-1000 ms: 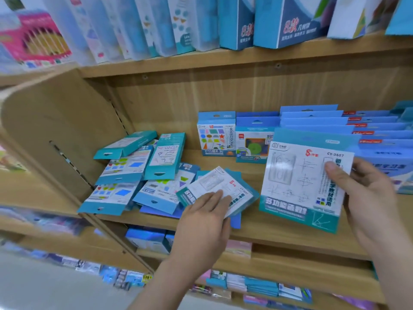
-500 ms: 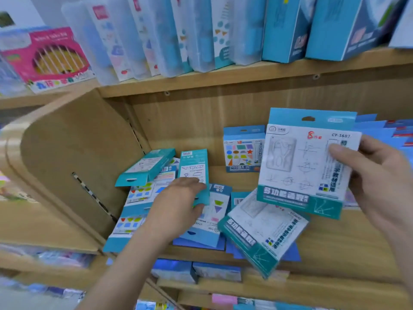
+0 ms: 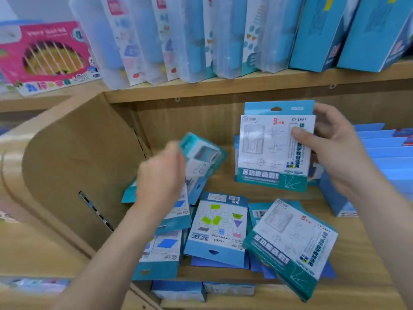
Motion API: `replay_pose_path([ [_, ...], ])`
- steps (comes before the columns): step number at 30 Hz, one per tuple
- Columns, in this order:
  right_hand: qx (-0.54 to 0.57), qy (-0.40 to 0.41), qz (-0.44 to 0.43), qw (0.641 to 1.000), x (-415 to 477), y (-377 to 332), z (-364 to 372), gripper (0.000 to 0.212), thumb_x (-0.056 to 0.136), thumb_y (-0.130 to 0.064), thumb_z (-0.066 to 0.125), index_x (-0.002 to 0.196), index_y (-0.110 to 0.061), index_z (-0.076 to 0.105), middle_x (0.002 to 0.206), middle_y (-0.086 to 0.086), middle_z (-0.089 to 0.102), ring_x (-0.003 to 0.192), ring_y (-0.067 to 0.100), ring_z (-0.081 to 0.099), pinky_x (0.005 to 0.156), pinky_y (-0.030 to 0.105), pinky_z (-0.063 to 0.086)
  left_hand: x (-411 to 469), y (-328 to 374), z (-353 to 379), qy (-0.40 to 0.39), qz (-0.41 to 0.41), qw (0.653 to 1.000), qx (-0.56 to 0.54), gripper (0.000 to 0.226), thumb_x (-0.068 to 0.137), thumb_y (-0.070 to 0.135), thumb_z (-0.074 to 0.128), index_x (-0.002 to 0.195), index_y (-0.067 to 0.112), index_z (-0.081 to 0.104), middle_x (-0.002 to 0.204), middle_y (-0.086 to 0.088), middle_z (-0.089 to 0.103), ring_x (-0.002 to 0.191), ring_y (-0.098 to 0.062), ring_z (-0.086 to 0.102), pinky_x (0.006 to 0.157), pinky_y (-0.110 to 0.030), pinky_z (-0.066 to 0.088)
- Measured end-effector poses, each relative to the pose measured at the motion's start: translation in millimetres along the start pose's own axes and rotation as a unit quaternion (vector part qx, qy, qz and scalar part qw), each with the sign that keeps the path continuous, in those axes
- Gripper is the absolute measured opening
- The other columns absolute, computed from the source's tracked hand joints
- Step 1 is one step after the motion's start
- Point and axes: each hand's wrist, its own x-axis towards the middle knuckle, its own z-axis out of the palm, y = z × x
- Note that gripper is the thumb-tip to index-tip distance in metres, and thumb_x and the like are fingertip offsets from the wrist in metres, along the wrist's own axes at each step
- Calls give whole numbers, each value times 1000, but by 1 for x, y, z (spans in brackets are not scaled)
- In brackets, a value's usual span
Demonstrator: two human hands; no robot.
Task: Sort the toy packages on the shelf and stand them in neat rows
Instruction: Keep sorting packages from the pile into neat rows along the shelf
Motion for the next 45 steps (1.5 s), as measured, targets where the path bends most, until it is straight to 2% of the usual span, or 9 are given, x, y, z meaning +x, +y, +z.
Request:
replay_pose_path([
  [5,-49,-26,16,998,22,6,29,31,87,-12,64,111,-27,51,101,-5,69,80,3,68,65,31,55,3,-8,-35,104,-63,986,-116,13,99,23,39,90,20,48,63,12,49,54,-11,50,47,-30,31],
  [11,-159,-46,1,986,41,10,65,32,82,-22,71,106,-26,49,94,-5,69,75,5,66,64,33,56,-18,-17,-57,122,-42,982,-138,17,98,23,43,107,20,57,71,9,58,58,-9,55,48,-30,43],
  [21,-288,-89,-65,951,55,15,102,36,75,-22,73,98,-24,45,96,-5,66,85,17,62,73,33,51,-58,-4,-43,75,218,973,-26,31,91,10,35,114,22,52,91,4,72,79,-8,62,56,-21,42],
  [28,-309,-110,-46,943,60,20,99,37,75,-19,73,100,-16,46,103,0,65,88,17,61,69,35,52,-103,-11,-3,-103,360,924,-75,20,96,17,41,108,22,57,111,4,68,102,-14,65,61,-29,57],
  [32,-307,-131,-39,942,59,20,97,39,76,-14,71,103,-19,43,111,3,64,87,18,64,69,42,58,-114,-13,3,-291,320,896,-96,23,88,45,51,106,33,58,116,13,64,106,-8,60,63,-28,57],
  [35,-323,-147,-49,934,60,20,98,40,79,-14,70,107,-20,42,115,4,63,87,17,65,66,37,59,-87,-5,-15,-364,243,892,-107,51,83,70,40,123,40,52,129,21,54,117,1,47,92,-25,47],
  [40,-327,-134,-64,933,64,25,108,39,78,-18,70,109,-15,47,110,3,65,84,17,63,66,35,57,-10,-2,7,-237,192,952,-26,26,96,39,39,98,24,60,103,6,63,101,-17,54,81,-38,48],
  [42,-303,-132,-61,942,66,30,113,36,77,-22,71,104,-16,49,106,1,65,87,18,64,69,41,58,20,-6,38,-275,165,947,29,29,97,34,35,81,18,53,95,-3,62,95,-25,55,77,-41,48],
  [45,-267,-132,-44,954,71,37,118,39,77,-24,73,106,-17,48,102,3,65,85,19,65,61,41,59,47,-9,75,-379,134,912,83,37,98,41,30,99,17,59,111,-7,62,103,-27,53,83,-41,49],
])
